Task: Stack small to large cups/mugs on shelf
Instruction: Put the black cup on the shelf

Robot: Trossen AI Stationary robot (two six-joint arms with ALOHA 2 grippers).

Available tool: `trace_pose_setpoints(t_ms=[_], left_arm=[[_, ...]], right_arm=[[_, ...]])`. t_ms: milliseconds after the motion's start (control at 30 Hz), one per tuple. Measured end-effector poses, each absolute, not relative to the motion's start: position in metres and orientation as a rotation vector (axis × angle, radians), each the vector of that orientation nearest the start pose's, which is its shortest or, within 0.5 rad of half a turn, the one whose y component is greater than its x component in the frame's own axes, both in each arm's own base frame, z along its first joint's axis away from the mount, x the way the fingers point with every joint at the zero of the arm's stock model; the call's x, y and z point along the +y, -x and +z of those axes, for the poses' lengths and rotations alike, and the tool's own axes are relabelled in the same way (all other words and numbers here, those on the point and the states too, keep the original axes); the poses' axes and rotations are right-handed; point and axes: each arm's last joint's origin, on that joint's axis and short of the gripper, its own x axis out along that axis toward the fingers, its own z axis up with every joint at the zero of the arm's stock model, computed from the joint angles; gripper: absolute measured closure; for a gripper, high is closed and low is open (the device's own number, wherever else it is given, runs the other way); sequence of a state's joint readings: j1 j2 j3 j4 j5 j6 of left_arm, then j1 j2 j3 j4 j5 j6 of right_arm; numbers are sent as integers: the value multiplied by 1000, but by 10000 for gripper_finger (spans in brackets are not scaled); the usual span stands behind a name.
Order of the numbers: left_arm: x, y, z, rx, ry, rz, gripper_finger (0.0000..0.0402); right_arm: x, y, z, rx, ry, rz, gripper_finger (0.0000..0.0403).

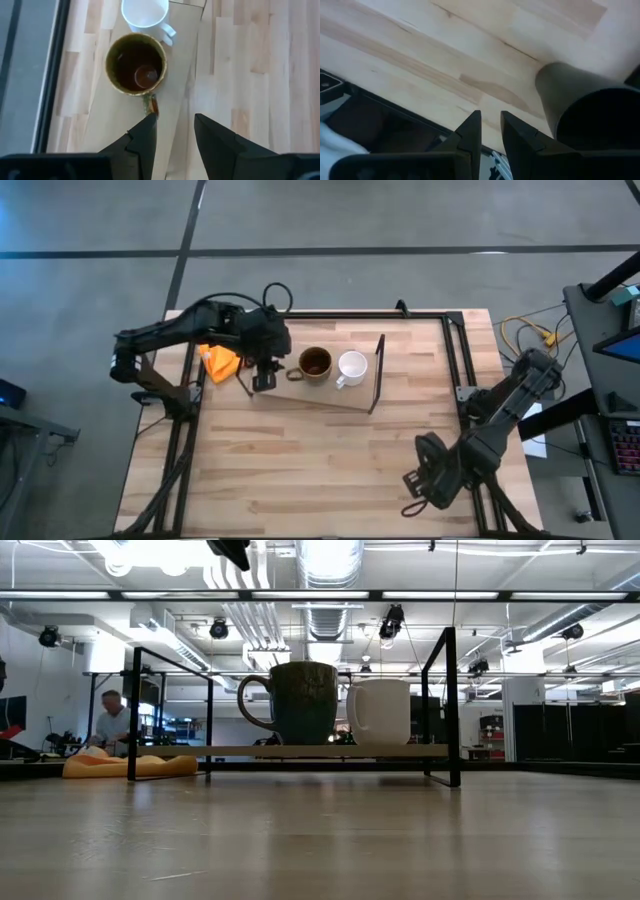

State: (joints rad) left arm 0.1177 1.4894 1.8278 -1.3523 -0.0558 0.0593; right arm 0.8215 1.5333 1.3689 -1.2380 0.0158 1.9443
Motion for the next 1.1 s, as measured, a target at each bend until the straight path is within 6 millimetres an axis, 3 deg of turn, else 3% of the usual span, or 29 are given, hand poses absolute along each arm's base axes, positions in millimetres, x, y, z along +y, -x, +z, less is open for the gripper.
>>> trace_pose_setpoints(t_ms=[333,467,700,933,1100], left_arm=[[33,-265,417,1046,-32,127,283],[34,-271,412,1064,-33,125,283],[34,-275,409,1083,-104,81,283],[34,-275,409,1083,-118,73,283],[34,-275,409,1083,-118,72,283]], right_arm=[[208,-165,290,1496,-1046,-965,335],[211,-161,290,1522,-1063,-984,335],[216,-164,284,1518,-1048,-994,335],[221,-170,271,1495,-936,-966,335],[220,-169,264,1506,-849,-1036,343]])
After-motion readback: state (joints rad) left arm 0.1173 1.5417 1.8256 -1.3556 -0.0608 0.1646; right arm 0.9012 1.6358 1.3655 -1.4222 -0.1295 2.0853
